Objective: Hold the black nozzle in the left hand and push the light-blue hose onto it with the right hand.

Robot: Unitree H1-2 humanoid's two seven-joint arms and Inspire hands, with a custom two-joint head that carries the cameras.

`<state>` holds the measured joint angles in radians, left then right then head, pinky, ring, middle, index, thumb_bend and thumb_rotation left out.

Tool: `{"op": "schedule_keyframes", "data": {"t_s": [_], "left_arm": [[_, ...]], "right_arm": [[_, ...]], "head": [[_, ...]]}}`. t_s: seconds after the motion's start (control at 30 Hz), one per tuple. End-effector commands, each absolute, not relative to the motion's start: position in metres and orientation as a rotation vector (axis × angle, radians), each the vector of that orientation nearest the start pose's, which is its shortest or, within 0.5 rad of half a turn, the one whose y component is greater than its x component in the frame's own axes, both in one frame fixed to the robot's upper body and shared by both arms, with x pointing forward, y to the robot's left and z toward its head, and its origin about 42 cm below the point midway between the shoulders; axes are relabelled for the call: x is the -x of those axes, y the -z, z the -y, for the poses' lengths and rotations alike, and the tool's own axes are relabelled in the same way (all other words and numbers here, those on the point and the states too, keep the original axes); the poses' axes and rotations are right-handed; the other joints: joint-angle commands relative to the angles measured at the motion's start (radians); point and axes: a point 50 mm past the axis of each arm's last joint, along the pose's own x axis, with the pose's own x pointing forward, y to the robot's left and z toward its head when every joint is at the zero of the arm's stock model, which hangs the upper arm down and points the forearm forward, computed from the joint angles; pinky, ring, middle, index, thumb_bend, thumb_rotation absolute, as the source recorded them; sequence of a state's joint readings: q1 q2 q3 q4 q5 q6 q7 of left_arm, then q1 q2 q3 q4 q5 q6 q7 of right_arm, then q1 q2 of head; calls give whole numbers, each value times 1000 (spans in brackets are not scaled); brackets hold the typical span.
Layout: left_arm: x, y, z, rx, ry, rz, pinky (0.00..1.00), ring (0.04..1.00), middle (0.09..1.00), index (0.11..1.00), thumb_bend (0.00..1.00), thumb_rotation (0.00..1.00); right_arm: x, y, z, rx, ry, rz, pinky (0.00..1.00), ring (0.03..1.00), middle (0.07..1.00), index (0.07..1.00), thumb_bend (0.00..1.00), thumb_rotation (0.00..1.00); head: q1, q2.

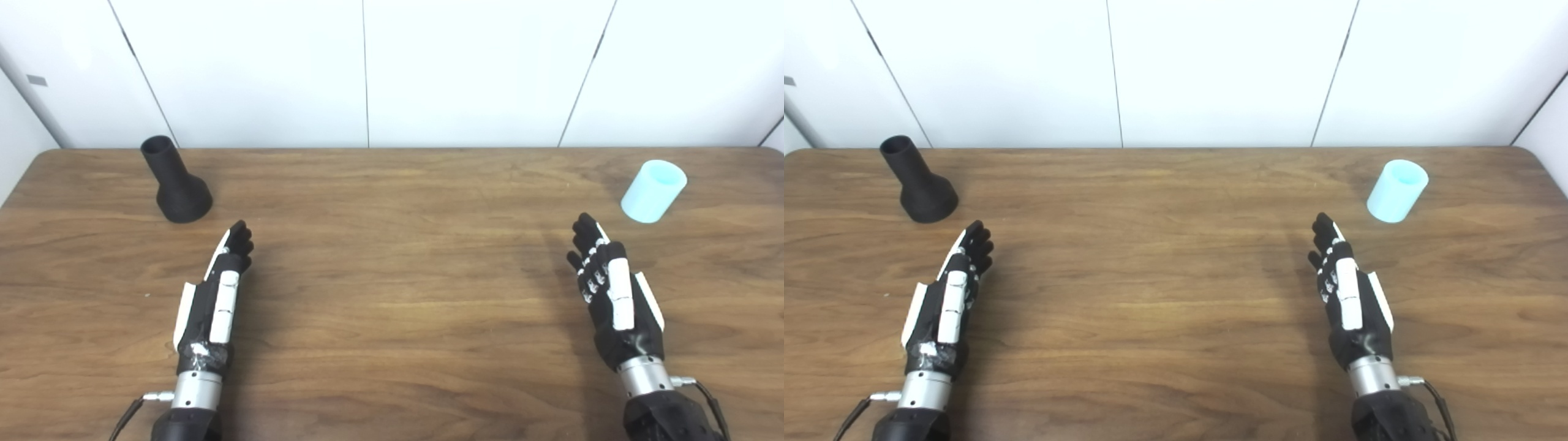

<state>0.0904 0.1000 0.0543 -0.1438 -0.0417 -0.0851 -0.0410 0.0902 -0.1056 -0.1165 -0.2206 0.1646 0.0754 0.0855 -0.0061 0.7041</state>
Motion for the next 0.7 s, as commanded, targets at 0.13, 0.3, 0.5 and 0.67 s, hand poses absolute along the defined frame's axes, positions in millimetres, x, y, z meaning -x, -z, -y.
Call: {"op": "schedule_keyframes", "data": {"t_s": [0.13,0.3,0.5,0.67], "left_arm": [[-246,-112,-256,-76,-20,107,962,954,951,951,450,914],[-246,-113,-256,-74,-21,107,960,952,944,942,487,890],[-245,-113,-256,-86,-22,105,957,951,946,942,468,906],[-243,-106,-253,-92,-22,105,955,941,935,935,537,892]], "right_arm": [[-254,-147,274,-27,13,126,976,999,976,957,585,987],[-254,-146,273,-39,21,130,965,988,966,947,580,955],[-253,-146,273,-41,20,126,971,989,968,951,566,964],[-251,-138,277,-26,29,123,976,982,961,951,569,959]], "head": [[-1,2],[-4,0],[3,-13],[81,-83]]}}
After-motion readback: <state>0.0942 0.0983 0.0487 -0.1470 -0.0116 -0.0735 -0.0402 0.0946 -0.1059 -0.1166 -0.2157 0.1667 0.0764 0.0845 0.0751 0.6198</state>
